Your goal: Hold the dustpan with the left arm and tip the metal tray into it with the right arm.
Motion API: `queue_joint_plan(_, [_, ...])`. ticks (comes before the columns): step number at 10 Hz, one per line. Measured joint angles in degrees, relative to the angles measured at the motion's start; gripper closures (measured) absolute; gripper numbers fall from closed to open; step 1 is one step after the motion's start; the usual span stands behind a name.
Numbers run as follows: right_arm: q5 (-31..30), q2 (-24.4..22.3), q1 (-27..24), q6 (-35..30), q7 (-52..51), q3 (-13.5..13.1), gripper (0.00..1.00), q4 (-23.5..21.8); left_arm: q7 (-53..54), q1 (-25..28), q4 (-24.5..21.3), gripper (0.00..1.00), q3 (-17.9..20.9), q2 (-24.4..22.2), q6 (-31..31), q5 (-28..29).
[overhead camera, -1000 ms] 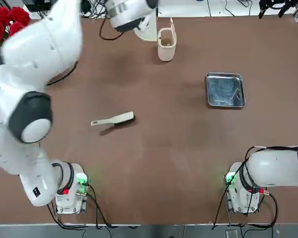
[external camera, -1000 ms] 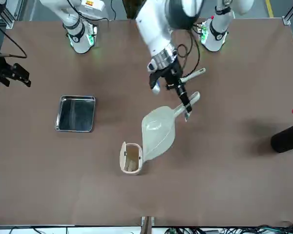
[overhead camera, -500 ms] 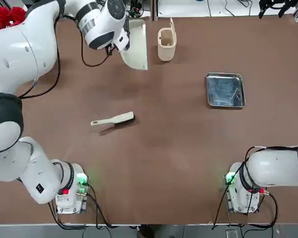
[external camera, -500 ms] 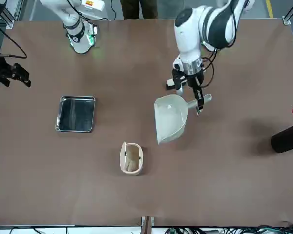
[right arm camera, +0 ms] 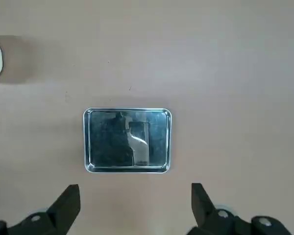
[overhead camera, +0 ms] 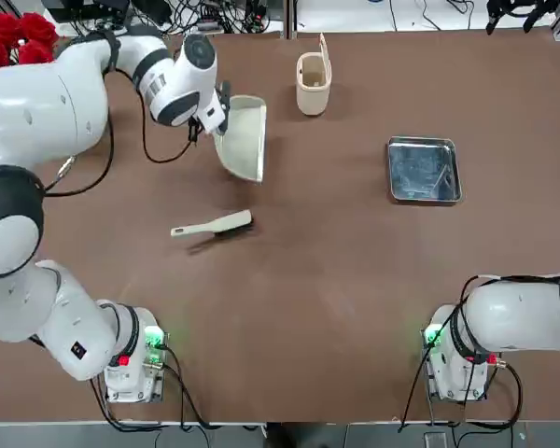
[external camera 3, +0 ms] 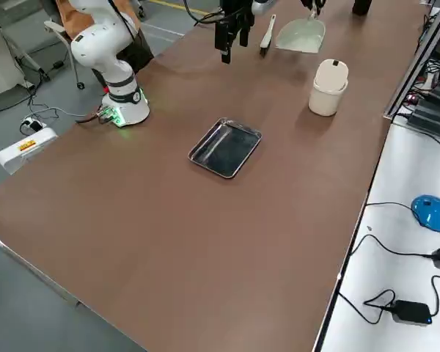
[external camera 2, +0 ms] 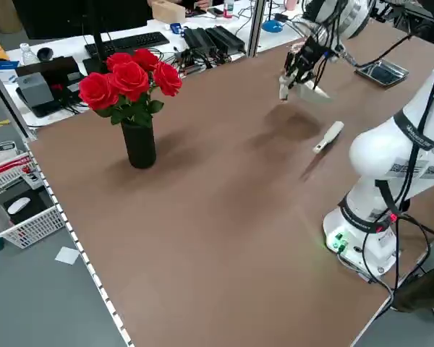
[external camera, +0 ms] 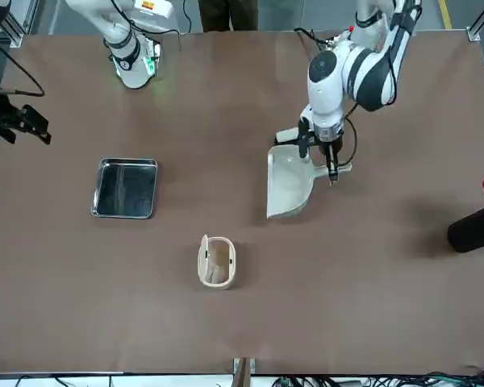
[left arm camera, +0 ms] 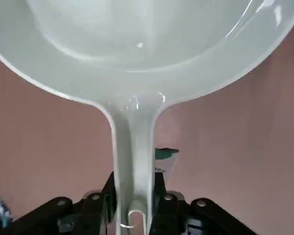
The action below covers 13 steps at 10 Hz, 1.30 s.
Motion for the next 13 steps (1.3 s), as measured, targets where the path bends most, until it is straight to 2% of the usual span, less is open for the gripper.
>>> queue_joint_plan(1, [0.00,0.00,0.00,0.07,0.00,0.00,0.00,0.00,0.34,0.29,-2.13,0.68,0.07,0.09,1.65,0.00])
queue_joint_plan(3, [0.00,0.00,0.00,0.12,0.00,0.00,0.00,0.00,2.28,0.50,-3.61,0.68,0.82,0.97,2.34,-0.02])
queue_joint_plan(7, [0.00,0.00,0.00,0.22,0.00,0.00,0.00,0.00,2.92,1.37,-3.70,0.68,1.42,5.53,2.83,-0.67])
queue_joint_plan(9, [0.00,0.00,0.00,0.41,0.00,0.00,0.00,0.00,0.31,1.38,-3.45,0.68,1.42,7.73,4.92,-3.50])
queue_joint_plan(13, [0.00,0.00,0.00,0.65,0.00,0.00,0.00,0.00,-5.25,1.12,-3.26,0.67,1.28,8.78,5.08,-3.95])
